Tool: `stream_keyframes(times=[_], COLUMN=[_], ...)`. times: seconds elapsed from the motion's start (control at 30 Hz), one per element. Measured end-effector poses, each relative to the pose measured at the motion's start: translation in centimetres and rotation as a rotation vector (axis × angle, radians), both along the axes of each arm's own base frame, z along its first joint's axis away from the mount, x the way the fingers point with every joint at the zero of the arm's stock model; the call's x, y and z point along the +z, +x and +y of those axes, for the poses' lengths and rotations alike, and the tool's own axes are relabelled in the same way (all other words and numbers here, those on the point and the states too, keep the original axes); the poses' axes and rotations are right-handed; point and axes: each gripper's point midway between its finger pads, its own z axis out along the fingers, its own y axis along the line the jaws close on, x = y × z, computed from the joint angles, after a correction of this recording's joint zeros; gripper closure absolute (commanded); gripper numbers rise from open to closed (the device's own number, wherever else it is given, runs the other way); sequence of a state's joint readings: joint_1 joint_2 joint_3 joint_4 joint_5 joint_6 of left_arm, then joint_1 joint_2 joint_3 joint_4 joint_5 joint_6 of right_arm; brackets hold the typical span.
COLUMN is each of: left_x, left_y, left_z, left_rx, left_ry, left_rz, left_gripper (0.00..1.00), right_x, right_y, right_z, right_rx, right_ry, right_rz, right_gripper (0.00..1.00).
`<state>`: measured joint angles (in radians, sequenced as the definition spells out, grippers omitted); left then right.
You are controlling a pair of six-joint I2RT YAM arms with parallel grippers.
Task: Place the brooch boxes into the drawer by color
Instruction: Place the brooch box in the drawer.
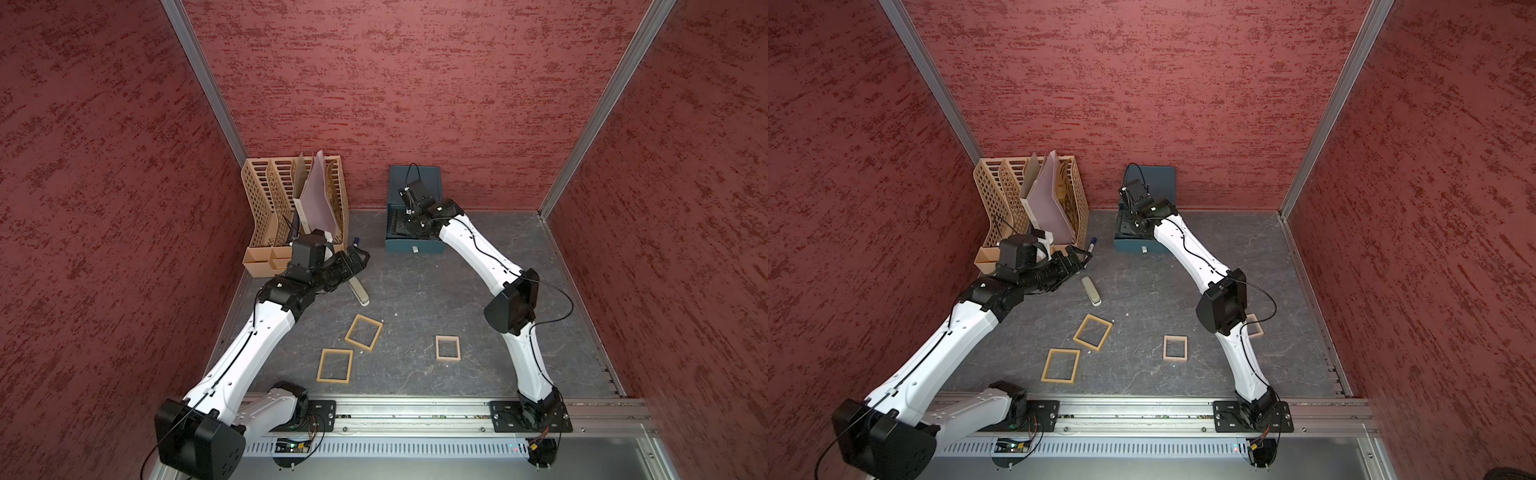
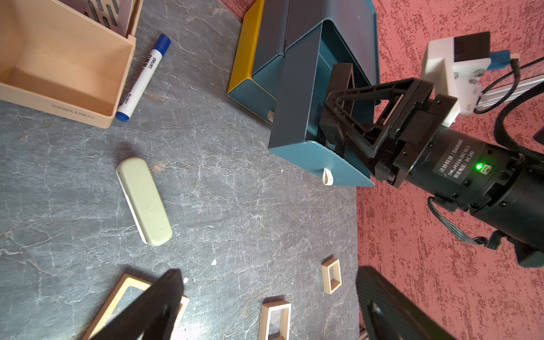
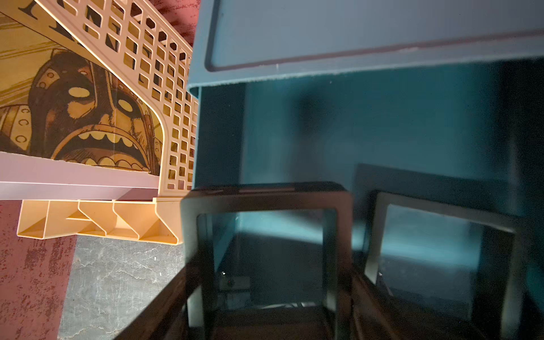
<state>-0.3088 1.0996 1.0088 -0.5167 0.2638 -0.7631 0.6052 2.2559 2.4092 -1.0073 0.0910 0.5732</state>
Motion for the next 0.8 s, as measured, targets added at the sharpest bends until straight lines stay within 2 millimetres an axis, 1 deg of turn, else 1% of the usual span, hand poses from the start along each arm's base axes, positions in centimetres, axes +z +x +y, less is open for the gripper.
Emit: stream_keyframes(times=[0.13, 0.4, 0.6, 0.8], left_x=[0.2, 0.5, 0.5, 0.5], left_y=[0.0, 0.1, 0.1, 0.1], left_z=[0.0, 0.0, 0.0, 0.0], left_rx=[0.001, 0.001, 0.001, 0.001], left_ry=[-0.001, -0.002, -0.002, -0.002], left_rz=[-0.005, -0.008, -0.009, -0.009], left_gripper=[0.04, 0.04, 0.04, 0.04], right_x=[-0.1, -1.6, -1.7, -1.8], right_y=[0.1, 0.4, 0.5, 0.5], right_z=[0.1, 0.2, 0.1, 0.0], right_rx=[-0.002, -0.007, -0.008, -0.01], right_ry=[0.003, -0.003, 0.005, 0.007], right_rz=[0.002, 0.029, 0.036, 0.04], right_gripper=[0.39, 0.37, 0.35, 0.29])
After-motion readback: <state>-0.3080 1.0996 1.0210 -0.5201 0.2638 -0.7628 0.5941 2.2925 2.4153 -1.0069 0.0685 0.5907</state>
